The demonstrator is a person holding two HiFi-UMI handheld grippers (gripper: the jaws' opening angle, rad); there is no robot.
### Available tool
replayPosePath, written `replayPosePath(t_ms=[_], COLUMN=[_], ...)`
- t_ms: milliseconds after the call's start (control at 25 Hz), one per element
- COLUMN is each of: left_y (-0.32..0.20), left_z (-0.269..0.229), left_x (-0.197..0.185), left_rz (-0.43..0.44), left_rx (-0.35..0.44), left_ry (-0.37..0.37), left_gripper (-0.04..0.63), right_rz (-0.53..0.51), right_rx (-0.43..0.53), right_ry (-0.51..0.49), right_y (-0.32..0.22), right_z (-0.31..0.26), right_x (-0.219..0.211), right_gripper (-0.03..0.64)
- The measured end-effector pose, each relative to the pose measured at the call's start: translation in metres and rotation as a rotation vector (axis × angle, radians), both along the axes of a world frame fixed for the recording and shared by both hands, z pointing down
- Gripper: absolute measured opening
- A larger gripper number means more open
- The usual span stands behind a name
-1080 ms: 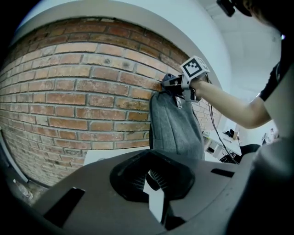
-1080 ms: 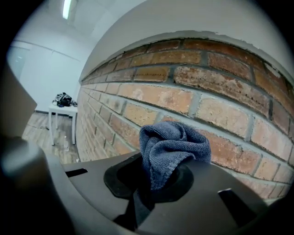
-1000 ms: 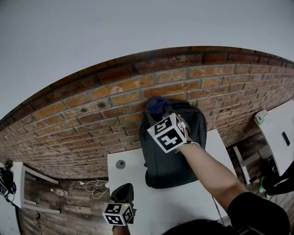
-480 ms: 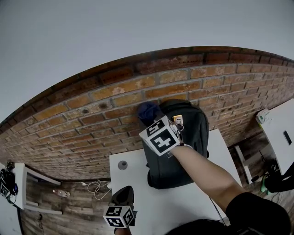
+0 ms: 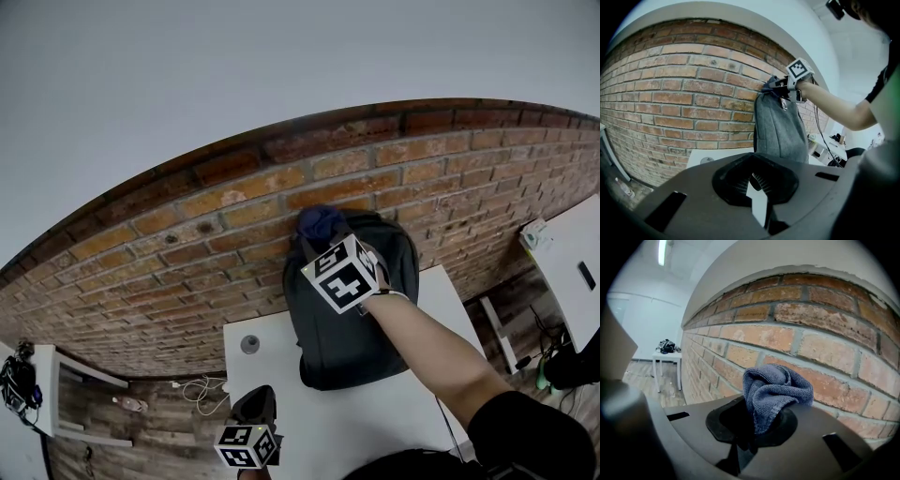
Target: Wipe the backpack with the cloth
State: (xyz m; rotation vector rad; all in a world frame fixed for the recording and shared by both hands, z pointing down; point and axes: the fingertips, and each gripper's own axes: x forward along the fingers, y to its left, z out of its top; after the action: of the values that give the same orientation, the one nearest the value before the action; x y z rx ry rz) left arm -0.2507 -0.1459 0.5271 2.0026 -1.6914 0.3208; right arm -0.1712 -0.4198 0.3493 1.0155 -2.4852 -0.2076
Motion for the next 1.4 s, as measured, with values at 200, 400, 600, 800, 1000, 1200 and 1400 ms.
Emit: replayPosePath(t_ms=[200, 400, 600, 800, 1000, 1200, 1400], left_y=[-0.004, -0.007, -0.012, -0.015, -0.014, -0.014, -0.014], left_z=[-0.003, -0.008, -0.010, -0.014, -0.012, -0.012, -0.013], left_x=[0.008, 0.017, 0.031, 0.045, 0.048, 0.054, 0.055], left_rz=[0.010, 0.024, 0.050, 0.073, 0.065, 0.092, 0.091], left_rx=[0.003, 0.005, 0.001, 0.004, -0.002, -0.006, -0.003], left_ry=[-0.005, -0.014, -0.026, -0.043, -0.044, -0.055, -0.059], left_gripper=[-0.006, -0.006, -0.006, -0.006, -0.006, -0.006, -0.006], right_rz=[0.044, 0.164, 0.212, 0.232, 0.199, 0.187, 0.202], right_rx=[0.001, -0.021, -0.037, -0.079, -0.142, -0.216, -0.229], right_ry=[-0.018, -0.031, -0.015, -0.026, -0.014, -0.030, -0.116], right_y=[-0.014, -0.040, -0.052, -0.062, -0.065, -0.070, -0.072], right_z=[-0.008, 0.002, 0.011, 0.019, 0.026, 0.025, 0.027], right_x=[0.032, 0.092, 0.132, 0.161, 0.172, 0.185, 0.198], right_gripper=[0.038, 0.038, 0.038, 0.038, 0.038, 0.038, 0.038])
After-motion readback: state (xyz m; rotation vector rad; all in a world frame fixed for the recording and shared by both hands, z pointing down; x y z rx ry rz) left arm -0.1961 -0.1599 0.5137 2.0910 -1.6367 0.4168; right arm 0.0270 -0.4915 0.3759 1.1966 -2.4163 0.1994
